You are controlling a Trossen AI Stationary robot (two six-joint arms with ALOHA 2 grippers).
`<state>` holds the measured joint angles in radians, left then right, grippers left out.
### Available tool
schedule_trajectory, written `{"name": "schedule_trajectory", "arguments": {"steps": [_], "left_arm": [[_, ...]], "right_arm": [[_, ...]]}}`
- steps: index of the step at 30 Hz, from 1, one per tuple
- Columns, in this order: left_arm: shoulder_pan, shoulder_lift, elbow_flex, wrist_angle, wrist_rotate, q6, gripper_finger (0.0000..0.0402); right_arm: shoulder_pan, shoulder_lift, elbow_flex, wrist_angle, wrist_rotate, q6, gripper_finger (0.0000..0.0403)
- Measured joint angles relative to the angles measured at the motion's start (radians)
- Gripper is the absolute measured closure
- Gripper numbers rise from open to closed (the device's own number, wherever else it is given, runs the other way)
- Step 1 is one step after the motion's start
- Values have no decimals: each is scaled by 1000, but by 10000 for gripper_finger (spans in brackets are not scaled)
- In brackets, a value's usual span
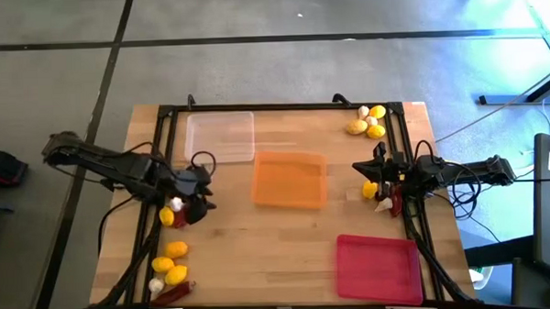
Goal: Sort produce into baskets
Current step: Put the red chili pepper into the white bin
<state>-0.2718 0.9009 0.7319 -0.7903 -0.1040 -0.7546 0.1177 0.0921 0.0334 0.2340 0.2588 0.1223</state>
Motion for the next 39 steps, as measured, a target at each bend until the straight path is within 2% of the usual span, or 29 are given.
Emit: {"name": "schedule_trajectory", "arguments": {"steps": [6, 11, 24, 31, 39], "left_arm": [[-25, 97, 0, -174, -2, -211, 167], [-25, 193, 0, -261, -3, -289, 167], [-30, 387, -36, -274, -5, -352, 167], [-30, 405, -84, -263, -1, -400, 167], [-30, 405, -128, -193, 28, -381, 167]], "right_arm": [[0, 0, 0, -6, 2, 0, 398], [0, 0, 0, -6, 3, 0, 398], [0, 0, 1, -28, 3, 0, 398], [0, 0, 1, -27, 3, 0, 398], [0, 0, 1, -27, 3, 0, 398]]}}
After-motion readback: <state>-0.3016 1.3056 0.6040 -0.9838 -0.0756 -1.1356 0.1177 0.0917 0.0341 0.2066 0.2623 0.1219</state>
